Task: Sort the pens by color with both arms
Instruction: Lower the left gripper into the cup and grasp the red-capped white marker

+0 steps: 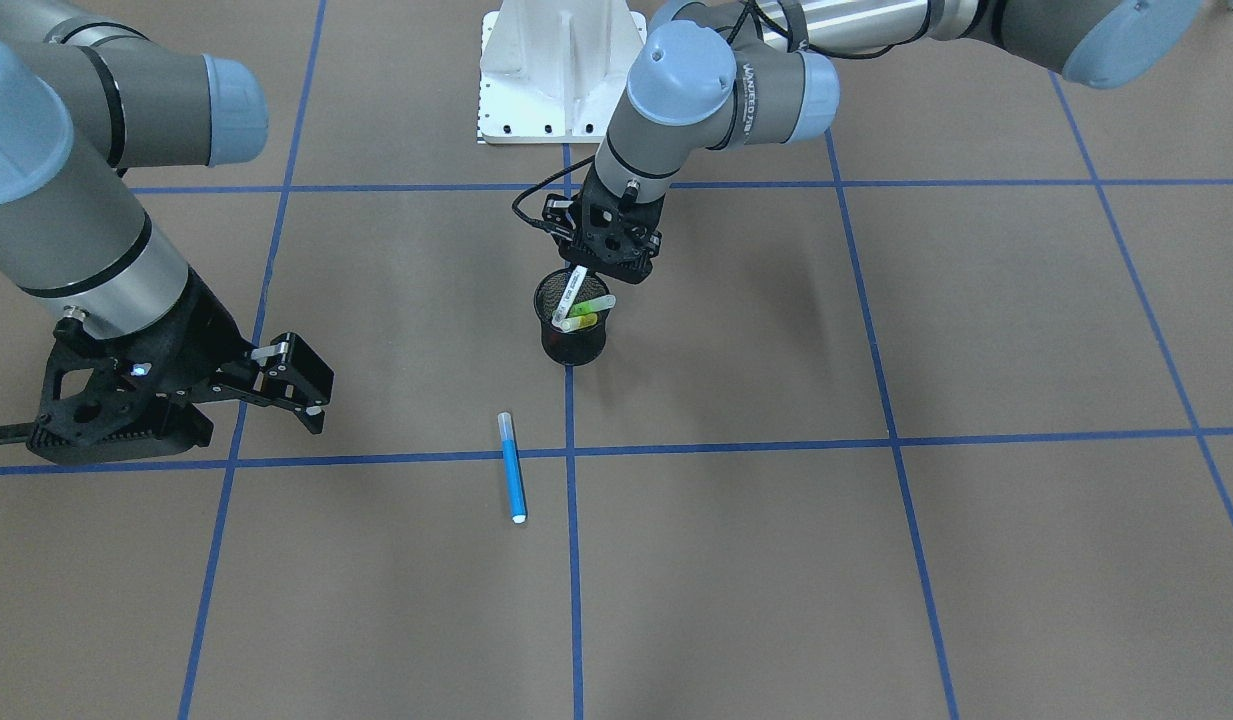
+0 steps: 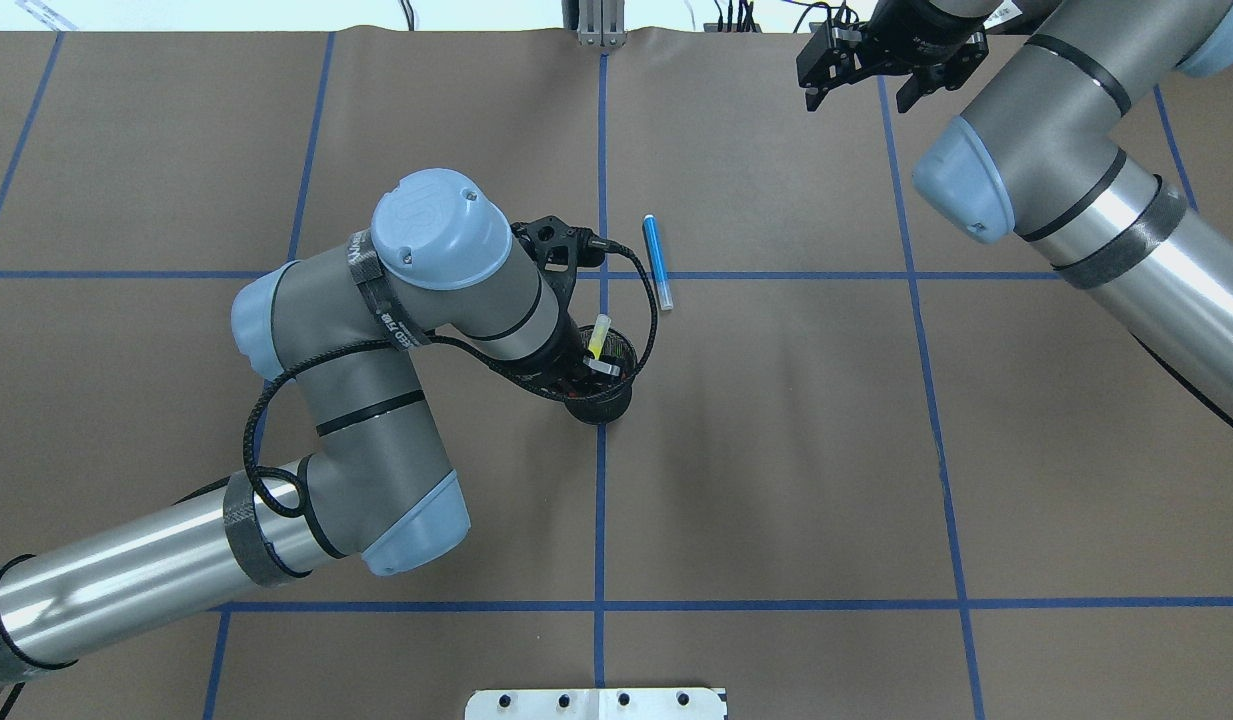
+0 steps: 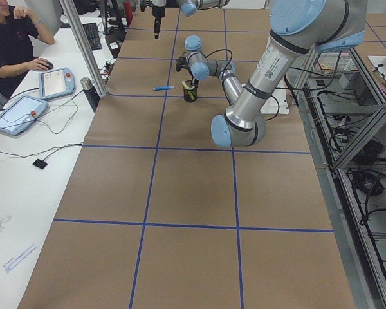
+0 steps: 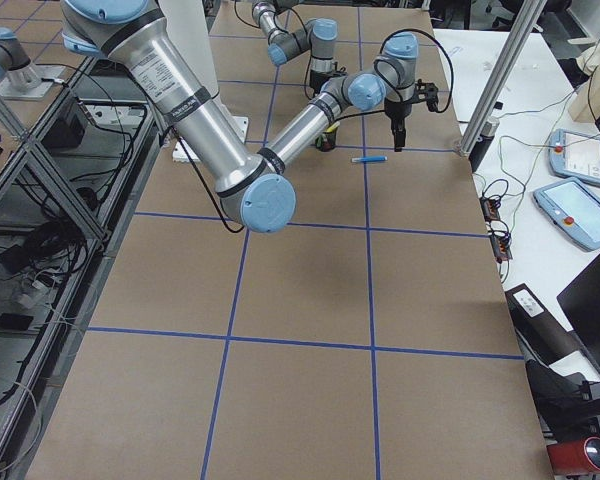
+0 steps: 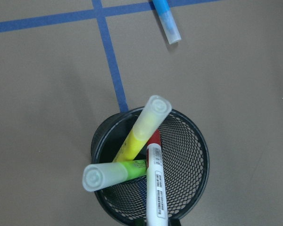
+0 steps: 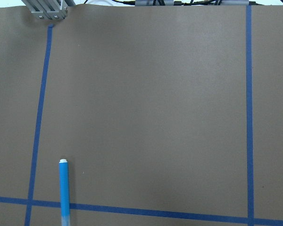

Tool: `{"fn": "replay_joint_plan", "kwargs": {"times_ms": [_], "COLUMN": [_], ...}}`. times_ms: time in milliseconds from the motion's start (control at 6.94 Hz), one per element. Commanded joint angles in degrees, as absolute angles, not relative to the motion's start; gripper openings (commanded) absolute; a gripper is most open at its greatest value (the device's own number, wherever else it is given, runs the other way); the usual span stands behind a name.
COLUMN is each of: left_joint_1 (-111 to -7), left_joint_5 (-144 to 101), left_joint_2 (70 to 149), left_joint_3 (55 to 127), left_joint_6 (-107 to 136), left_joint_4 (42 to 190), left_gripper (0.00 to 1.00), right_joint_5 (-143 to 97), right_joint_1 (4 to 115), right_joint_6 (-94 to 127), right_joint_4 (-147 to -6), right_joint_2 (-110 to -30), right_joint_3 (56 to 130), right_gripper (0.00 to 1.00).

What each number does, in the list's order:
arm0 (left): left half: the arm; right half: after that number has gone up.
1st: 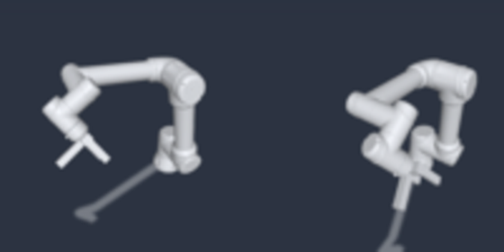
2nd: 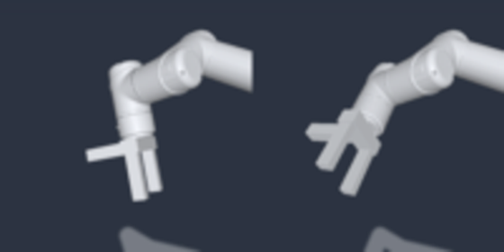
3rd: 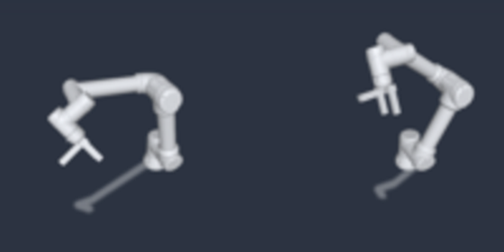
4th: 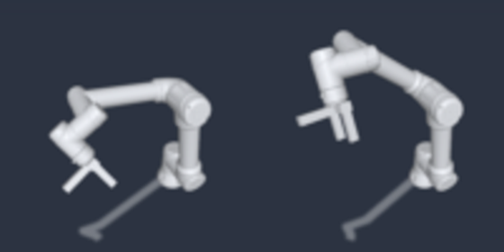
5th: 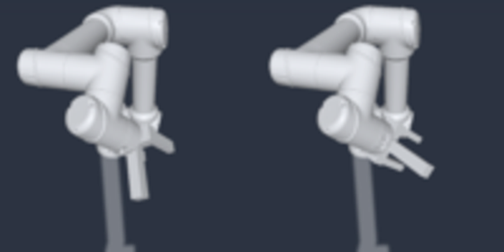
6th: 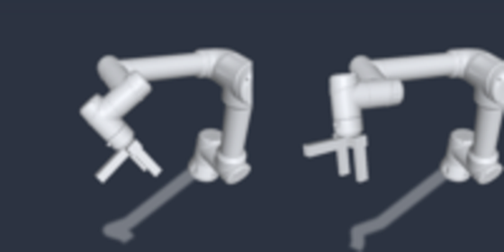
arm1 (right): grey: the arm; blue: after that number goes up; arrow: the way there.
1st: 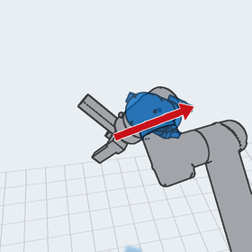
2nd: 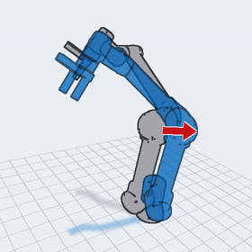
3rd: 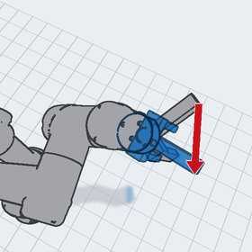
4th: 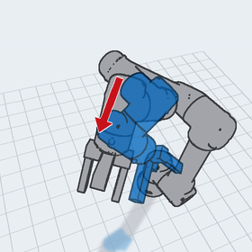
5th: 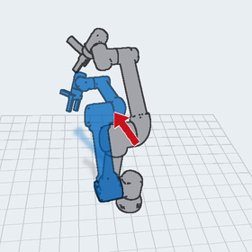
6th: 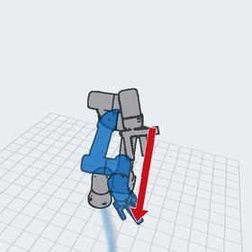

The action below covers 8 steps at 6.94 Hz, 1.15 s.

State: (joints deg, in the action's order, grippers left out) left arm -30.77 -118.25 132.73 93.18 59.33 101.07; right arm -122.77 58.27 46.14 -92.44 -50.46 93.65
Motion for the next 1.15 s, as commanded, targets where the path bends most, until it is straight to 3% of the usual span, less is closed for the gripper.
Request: {"fn": "replay_joint_plan", "kwargs": {"times_ms": [0,288,1008], "left_joint_1": [-30.8,-30.9,-32.3], "left_joint_5": [-118.3,-118.7,-118.8], "left_joint_2": [132.8,132.5,132.4], "left_joint_3": [93.7,95.3,107.8], "left_joint_6": [59.2,59.3,60.0], "left_joint_4": [101.1,100.5,88.6], "left_gripper": [0.21,0.20,0.20], "right_joint_5": [-122.8,-122.7,-122.7], "right_joint_1": [58.3,58.3,58.2], "right_joint_6": [46.1,46.1,46.1], "right_joint_4": [-92.5,-92.4,-92.2], "right_joint_2": [-50.4,-50.5,-50.5], "right_joint_3": [93.7,93.7,93.6], "right_gripper": [0.98,0.98,0.98]}}
